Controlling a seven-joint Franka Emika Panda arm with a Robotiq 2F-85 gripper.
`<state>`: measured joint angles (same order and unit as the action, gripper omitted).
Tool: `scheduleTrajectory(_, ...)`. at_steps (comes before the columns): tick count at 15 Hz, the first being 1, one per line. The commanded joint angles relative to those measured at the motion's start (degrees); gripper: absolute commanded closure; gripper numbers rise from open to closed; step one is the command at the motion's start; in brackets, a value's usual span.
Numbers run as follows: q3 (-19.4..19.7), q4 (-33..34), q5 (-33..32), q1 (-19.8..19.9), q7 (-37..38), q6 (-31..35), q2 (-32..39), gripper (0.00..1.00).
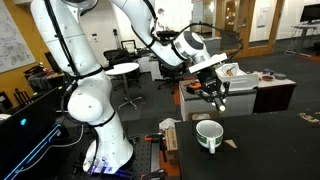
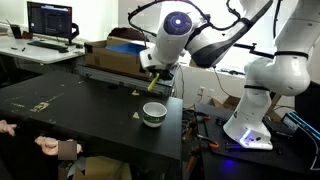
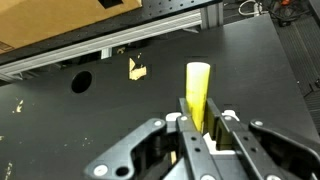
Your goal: Put the yellow marker inside the white and green mug
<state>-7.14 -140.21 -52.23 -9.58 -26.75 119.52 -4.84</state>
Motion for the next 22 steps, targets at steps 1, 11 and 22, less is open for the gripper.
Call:
scheduleTrajectory(1, -0.07, -1.09, 1.62, 0.17, -3.6, -0.38, -0.32, 0.95)
scheduleTrajectory(11, -0.12, 0.04, 4.41, 0.89, -8.38, -1.36, 7.23, 0.95)
scheduleTrajectory(22, -0.93, 8.52, 5.41, 0.64, -6.97, -8.18, 16.15, 0.95)
